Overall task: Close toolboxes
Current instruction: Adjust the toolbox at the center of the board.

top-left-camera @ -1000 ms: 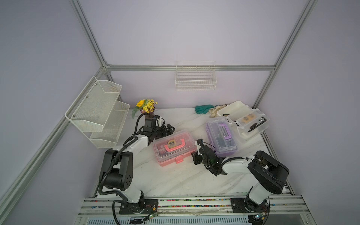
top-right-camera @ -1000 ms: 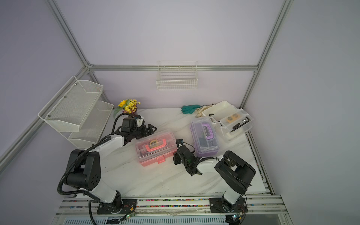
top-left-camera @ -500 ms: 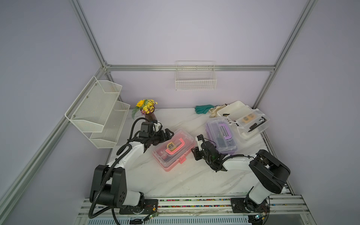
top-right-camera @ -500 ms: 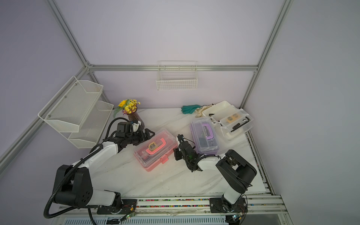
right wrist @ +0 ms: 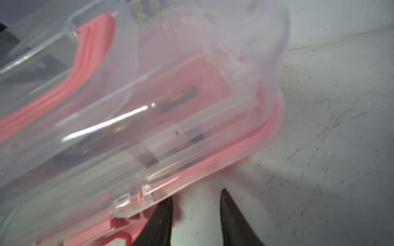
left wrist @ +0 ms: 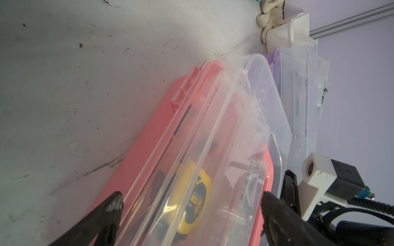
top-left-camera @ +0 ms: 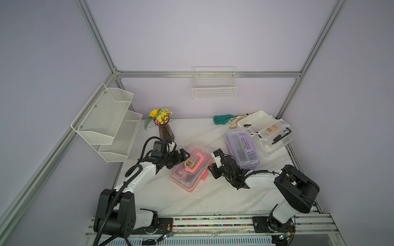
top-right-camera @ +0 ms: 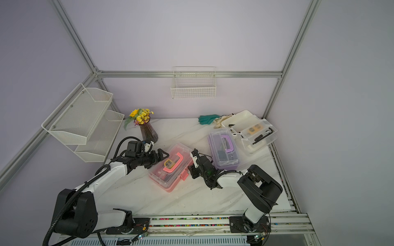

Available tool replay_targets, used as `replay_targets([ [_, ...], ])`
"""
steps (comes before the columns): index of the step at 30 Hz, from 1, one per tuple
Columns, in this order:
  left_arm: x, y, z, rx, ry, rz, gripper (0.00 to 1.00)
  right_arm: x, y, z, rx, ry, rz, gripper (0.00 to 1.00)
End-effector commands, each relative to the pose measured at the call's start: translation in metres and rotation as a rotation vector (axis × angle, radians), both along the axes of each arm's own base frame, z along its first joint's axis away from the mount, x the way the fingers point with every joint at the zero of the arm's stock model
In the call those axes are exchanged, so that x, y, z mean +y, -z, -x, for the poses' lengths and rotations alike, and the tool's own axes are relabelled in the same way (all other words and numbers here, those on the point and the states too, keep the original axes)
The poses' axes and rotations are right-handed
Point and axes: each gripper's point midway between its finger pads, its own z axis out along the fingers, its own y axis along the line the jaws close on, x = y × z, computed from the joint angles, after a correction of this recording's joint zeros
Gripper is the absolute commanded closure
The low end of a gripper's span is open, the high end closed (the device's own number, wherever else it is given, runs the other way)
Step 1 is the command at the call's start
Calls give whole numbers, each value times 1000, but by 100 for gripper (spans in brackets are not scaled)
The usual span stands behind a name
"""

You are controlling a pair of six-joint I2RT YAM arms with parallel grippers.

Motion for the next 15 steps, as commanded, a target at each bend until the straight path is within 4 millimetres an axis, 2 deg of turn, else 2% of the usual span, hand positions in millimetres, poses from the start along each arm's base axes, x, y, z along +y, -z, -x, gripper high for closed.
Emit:
replay_targets([
  [1, 2, -9, 2, -16, 8, -40, 0, 27, -23, -17, -106, -66, -43, 61],
  [6, 10, -15, -12, -51, -18, -90, 0, 40, -26, -34, -156, -79, -24, 61],
  [11, 12, -20, -22, -76, -20, -108, 0, 24, -12, -35, -162, -50, 48, 60],
  [15, 15, -26, -27, -98, -23, -119, 0, 9, -2, -20, -127, -55, 73, 46],
])
